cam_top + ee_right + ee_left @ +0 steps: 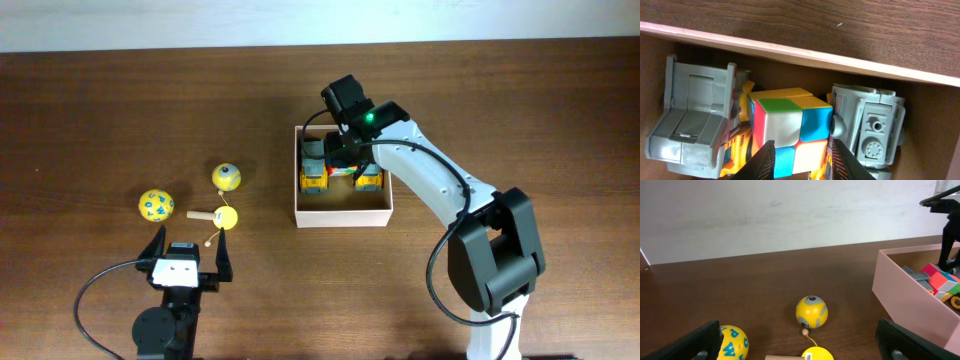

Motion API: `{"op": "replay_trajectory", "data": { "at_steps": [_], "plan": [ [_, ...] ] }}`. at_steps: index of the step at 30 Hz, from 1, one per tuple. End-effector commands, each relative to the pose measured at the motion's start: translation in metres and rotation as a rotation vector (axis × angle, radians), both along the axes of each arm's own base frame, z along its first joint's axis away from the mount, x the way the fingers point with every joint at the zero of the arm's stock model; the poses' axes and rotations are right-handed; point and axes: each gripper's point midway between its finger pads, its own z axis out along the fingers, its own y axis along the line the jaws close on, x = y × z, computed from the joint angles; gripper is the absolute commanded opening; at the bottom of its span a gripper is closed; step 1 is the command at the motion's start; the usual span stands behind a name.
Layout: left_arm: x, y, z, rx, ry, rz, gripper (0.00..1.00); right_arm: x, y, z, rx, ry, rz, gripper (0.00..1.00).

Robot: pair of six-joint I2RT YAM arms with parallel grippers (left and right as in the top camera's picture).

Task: Pack container
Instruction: 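Lower the cube between the two trucks in the box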

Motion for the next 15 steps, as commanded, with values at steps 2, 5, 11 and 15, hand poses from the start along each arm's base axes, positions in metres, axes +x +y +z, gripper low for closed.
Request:
{"op": "replay_trajectory", "data": {
  "at_steps": [2, 5, 11, 15],
  "plan": [
    [0.0, 0.0, -0.001, 0.005, -0.002, -0.001, 0.99, 0.002, -0.001, -0.007, -0.028, 0.002, 0.006, 0.32],
    [0.0, 0.0, -0.001, 0.005, -0.002, -0.001, 0.99, 0.0, 0.001, -0.011, -0.026, 0.014, 0.01, 0.32],
    [0.0, 0.0, -0.001, 0.005, -0.002, -0.001, 0.99, -0.003, 0.007, -0.012, -0.012, 0.023, 0.025, 0.32],
    [0.0, 0.0, -0.001, 0.005, -0.002, -0.001, 0.99, -0.005, 0.011, -0.012, -0.022, 0.018, 0.049, 0.32]
  ]
}}
